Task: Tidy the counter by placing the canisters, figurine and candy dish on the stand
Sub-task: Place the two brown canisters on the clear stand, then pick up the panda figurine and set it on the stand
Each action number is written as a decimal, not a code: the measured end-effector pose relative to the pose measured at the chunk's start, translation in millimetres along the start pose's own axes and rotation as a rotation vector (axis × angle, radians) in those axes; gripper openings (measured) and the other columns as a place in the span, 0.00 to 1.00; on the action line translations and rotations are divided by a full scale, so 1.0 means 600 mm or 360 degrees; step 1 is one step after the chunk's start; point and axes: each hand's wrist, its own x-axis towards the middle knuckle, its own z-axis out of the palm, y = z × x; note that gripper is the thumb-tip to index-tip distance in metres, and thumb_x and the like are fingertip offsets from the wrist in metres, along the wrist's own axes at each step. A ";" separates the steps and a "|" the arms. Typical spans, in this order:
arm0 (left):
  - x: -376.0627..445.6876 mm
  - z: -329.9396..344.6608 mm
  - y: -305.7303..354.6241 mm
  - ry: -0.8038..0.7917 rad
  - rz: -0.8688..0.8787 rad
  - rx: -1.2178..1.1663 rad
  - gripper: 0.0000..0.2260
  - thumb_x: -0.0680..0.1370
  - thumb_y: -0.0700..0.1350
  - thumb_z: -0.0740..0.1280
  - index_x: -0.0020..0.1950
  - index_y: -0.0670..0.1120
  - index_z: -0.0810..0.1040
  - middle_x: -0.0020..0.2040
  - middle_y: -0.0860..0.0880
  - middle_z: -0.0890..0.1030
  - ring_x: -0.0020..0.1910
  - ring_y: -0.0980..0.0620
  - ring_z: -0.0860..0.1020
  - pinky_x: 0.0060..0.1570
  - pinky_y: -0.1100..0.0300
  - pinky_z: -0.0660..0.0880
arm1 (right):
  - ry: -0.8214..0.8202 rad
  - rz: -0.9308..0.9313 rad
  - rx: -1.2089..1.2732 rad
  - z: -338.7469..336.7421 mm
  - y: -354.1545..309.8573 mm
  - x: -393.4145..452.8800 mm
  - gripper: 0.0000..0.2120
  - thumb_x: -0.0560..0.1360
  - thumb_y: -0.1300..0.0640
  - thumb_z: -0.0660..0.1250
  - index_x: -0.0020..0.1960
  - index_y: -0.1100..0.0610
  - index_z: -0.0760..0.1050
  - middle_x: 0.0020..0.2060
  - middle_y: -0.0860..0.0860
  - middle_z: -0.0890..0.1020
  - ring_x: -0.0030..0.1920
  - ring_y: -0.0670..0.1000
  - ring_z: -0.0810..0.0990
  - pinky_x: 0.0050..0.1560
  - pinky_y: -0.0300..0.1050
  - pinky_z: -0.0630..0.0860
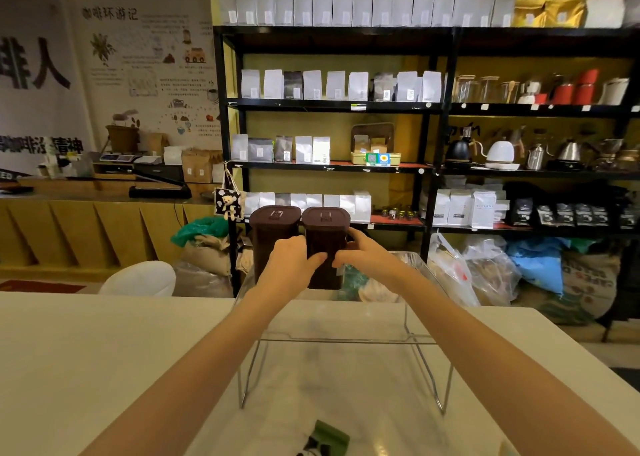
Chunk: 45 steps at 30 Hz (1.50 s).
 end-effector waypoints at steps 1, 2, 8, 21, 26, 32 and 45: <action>-0.004 -0.006 0.002 -0.0037 0.0006 -0.0004 0.15 0.76 0.46 0.64 0.59 0.39 0.74 0.55 0.40 0.81 0.53 0.44 0.79 0.49 0.55 0.76 | 0.0005 0.0004 -0.0016 -0.003 -0.001 -0.008 0.30 0.69 0.62 0.66 0.69 0.56 0.60 0.62 0.58 0.75 0.61 0.56 0.74 0.65 0.52 0.70; -0.009 -0.013 0.004 -0.0067 0.0021 0.0002 0.15 0.77 0.46 0.63 0.59 0.39 0.73 0.55 0.40 0.81 0.53 0.44 0.79 0.48 0.57 0.74 | 0.0011 0.0006 -0.0027 -0.005 -0.002 -0.016 0.30 0.69 0.61 0.67 0.68 0.57 0.60 0.61 0.57 0.76 0.60 0.56 0.75 0.63 0.50 0.71; -0.055 -0.055 0.024 -0.0163 0.0121 0.0134 0.21 0.77 0.48 0.62 0.68 0.41 0.67 0.61 0.41 0.78 0.59 0.44 0.76 0.56 0.54 0.73 | 0.0001 -0.0014 -0.0209 -0.016 -0.022 -0.089 0.27 0.73 0.60 0.65 0.69 0.59 0.61 0.64 0.56 0.74 0.61 0.55 0.73 0.62 0.49 0.69; -0.281 -0.048 -0.006 -0.0257 0.0403 0.0071 0.15 0.76 0.49 0.62 0.63 0.52 0.72 0.54 0.58 0.75 0.45 0.65 0.73 0.40 0.74 0.72 | 0.0126 -0.0549 -0.0479 0.047 0.047 -0.269 0.17 0.74 0.59 0.63 0.62 0.53 0.69 0.56 0.46 0.75 0.56 0.43 0.72 0.53 0.31 0.69; -0.343 0.007 -0.064 -0.0309 0.0229 0.0041 0.20 0.75 0.52 0.63 0.67 0.54 0.67 0.63 0.56 0.72 0.56 0.59 0.70 0.57 0.65 0.70 | -0.0038 -0.0490 -0.0642 0.091 0.119 -0.289 0.18 0.75 0.57 0.62 0.64 0.52 0.68 0.62 0.48 0.74 0.58 0.43 0.71 0.60 0.37 0.69; -0.364 0.052 -0.097 -0.0326 -0.0016 -0.0087 0.24 0.75 0.56 0.60 0.70 0.52 0.64 0.69 0.53 0.70 0.65 0.55 0.68 0.66 0.59 0.67 | -0.0157 -0.0280 -0.0783 0.135 0.177 -0.275 0.21 0.75 0.57 0.61 0.68 0.54 0.64 0.68 0.52 0.70 0.68 0.50 0.66 0.67 0.43 0.62; -0.361 0.069 -0.097 -0.0305 -0.0015 -0.0101 0.14 0.70 0.50 0.70 0.55 0.49 0.76 0.49 0.50 0.81 0.46 0.52 0.77 0.49 0.58 0.75 | -0.0139 -0.0349 -0.0957 0.157 0.194 -0.269 0.21 0.75 0.57 0.59 0.67 0.57 0.65 0.63 0.55 0.74 0.63 0.54 0.68 0.63 0.44 0.65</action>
